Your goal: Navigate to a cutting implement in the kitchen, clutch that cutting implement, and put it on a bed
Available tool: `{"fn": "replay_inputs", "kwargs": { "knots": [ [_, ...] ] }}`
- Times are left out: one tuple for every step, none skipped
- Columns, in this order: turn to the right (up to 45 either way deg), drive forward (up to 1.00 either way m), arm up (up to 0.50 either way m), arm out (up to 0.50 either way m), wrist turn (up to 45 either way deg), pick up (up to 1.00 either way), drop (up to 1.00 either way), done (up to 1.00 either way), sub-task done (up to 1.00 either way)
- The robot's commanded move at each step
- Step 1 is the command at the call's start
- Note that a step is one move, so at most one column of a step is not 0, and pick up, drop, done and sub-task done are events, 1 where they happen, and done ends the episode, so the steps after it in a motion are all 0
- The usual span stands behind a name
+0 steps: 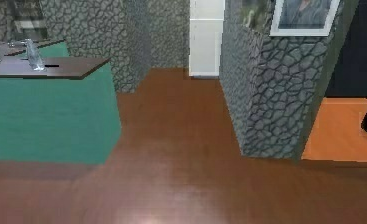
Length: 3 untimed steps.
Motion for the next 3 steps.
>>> {"fn": "replay_inputs", "kwargs": {
  "knots": [
    [0.0, 0.30, 0.00, 0.00, 0.0, 0.00, 0.00, 0.00, 0.00],
    [-39.0, 0.00, 0.00, 0.00, 0.0, 0.00, 0.00, 0.00, 0.00],
    [0.0, 0.45, 0.00, 0.00, 0.0, 0.00, 0.00, 0.00, 0.00]
  ]
}}
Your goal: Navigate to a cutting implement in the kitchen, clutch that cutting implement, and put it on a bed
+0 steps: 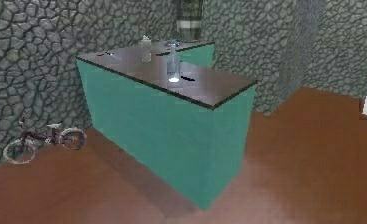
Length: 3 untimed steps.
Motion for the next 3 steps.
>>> {"fn": "replay_inputs", "kwargs": {
  "knots": [
    [-30.0, 0.00, 0.00, 0.00, 0.0, 0.00, 0.00, 0.00, 0.00],
    [0.0, 1.00, 0.00, 0.00, 0.0, 0.00, 0.00, 0.00, 0.00],
    [-6.0, 0.00, 0.00, 0.00, 0.0, 0.00, 0.00, 0.00, 0.00]
  ]
}}
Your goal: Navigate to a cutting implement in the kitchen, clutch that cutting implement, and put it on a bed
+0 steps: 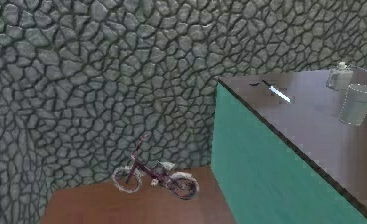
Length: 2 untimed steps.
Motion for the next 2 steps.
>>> {"fn": "replay_inputs", "kwargs": {
  "knots": [
    [-3.0, 0.00, 0.00, 0.00, 0.0, 0.00, 0.00, 0.00, 0.00],
    [0.0, 0.20, 0.00, 0.00, 0.0, 0.00, 0.00, 0.00, 0.00]
  ]
}}
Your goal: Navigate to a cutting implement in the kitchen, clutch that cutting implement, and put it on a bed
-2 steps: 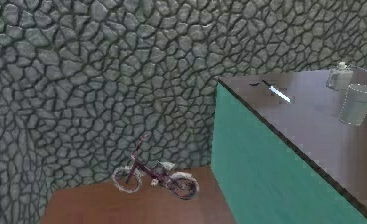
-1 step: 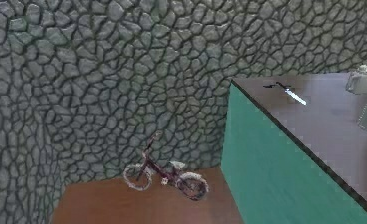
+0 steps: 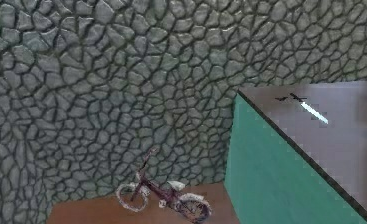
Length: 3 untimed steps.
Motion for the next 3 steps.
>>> {"fn": "replay_inputs", "kwargs": {
  "knots": [
    [-45.0, 0.00, 0.00, 0.00, 0.0, 0.00, 0.00, 0.00, 0.00],
    [-12.0, 0.00, 0.00, 0.00, 0.0, 0.00, 0.00, 0.00, 0.00],
    [45.0, 0.00, 0.00, 0.00, 0.0, 0.00, 0.00, 0.00, 0.00]
  ]
}}
